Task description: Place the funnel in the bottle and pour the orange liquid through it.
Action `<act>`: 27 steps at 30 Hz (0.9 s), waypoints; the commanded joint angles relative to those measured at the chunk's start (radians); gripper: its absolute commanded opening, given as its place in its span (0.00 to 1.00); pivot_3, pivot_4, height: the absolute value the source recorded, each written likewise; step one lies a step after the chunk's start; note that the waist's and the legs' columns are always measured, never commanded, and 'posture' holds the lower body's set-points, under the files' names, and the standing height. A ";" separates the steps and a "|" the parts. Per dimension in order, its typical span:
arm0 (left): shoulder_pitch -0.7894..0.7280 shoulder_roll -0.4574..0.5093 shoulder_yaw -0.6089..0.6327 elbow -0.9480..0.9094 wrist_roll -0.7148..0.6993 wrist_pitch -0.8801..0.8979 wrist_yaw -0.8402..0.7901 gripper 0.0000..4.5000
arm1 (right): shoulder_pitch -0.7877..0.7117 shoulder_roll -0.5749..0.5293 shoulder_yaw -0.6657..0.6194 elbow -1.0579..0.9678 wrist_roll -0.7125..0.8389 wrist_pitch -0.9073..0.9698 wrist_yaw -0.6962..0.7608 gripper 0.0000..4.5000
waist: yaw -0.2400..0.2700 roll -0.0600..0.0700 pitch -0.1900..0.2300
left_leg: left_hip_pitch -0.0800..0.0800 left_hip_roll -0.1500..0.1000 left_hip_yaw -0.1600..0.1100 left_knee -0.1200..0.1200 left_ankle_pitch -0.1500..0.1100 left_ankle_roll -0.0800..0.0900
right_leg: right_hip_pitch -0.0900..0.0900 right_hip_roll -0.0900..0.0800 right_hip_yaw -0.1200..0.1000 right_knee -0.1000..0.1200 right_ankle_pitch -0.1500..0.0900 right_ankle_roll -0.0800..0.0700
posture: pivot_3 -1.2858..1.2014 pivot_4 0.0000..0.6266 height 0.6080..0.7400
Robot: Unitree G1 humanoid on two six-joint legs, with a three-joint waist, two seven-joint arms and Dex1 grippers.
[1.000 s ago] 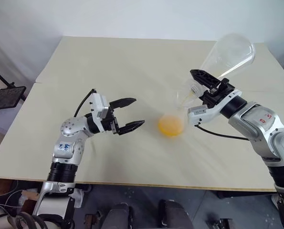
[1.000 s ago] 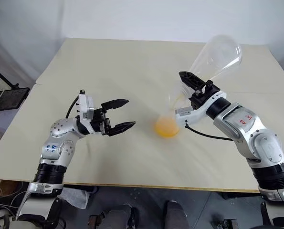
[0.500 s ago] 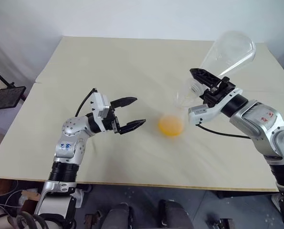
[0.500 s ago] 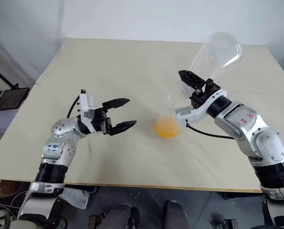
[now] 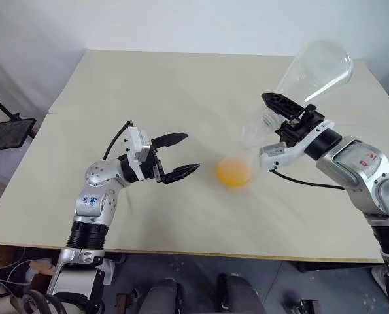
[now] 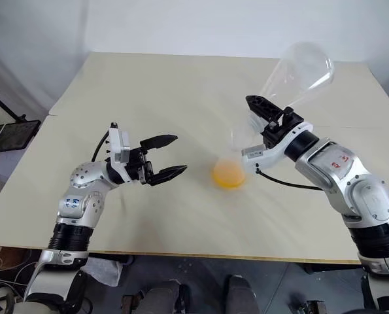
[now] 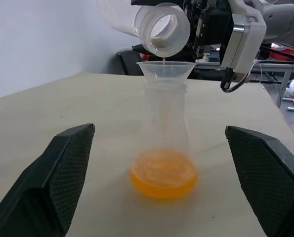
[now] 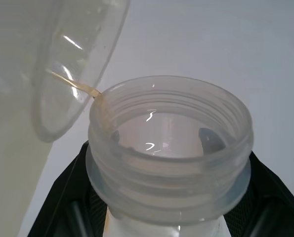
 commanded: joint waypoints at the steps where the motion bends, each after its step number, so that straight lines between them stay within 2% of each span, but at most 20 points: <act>1: -0.025 -0.002 0.003 -0.014 0.001 -0.010 -0.003 1.00 | -0.008 -0.003 -0.051 -0.021 0.029 0.016 -0.011 0.55 | 0.000 0.000 0.000 | 0.000 0.000 0.000 0.000 0.000 0.000 | 0.000 0.000 0.000 0.000 0.000 0.000 | 0.52 0.24 1.00; 16: -0.018 0.018 0.010 -0.022 -0.002 0.001 -0.012 1.00 | 0.058 0.124 -0.135 -0.076 0.377 0.171 0.125 0.55 | 0.000 0.000 0.000 | 0.000 0.000 0.000 0.000 0.000 0.000 | 0.000 0.000 0.000 0.000 0.000 0.000 | 0.52 0.24 1.00; 21: -0.023 0.025 0.009 -0.020 -0.003 0.005 -0.017 1.00 | 0.029 0.263 -0.229 -0.133 0.594 0.428 0.179 0.55 | 0.002 0.000 0.000 | 0.000 0.000 -0.001 0.000 0.000 0.000 | 0.000 0.000 0.000 0.001 0.000 0.000 | 0.52 0.24 1.00; 24: -0.024 0.028 0.010 -0.019 -0.004 0.006 -0.020 1.00 | 0.011 0.304 -0.264 -0.165 0.688 0.547 0.208 0.55 | 0.002 0.000 0.000 | 0.000 -0.001 -0.001 0.001 0.000 0.000 | 0.001 0.000 0.000 0.001 0.000 0.000 | 0.52 0.24 1.00; 27: -0.029 0.033 0.010 -0.016 -0.003 0.010 -0.024 1.00 | -0.018 0.382 -0.419 -0.196 0.907 0.767 0.199 0.55 | 0.002 0.000 0.000 | 0.000 0.000 -0.002 0.000 0.000 0.000 | 0.001 0.000 0.000 0.001 0.000 0.000 | 0.52 0.24 1.00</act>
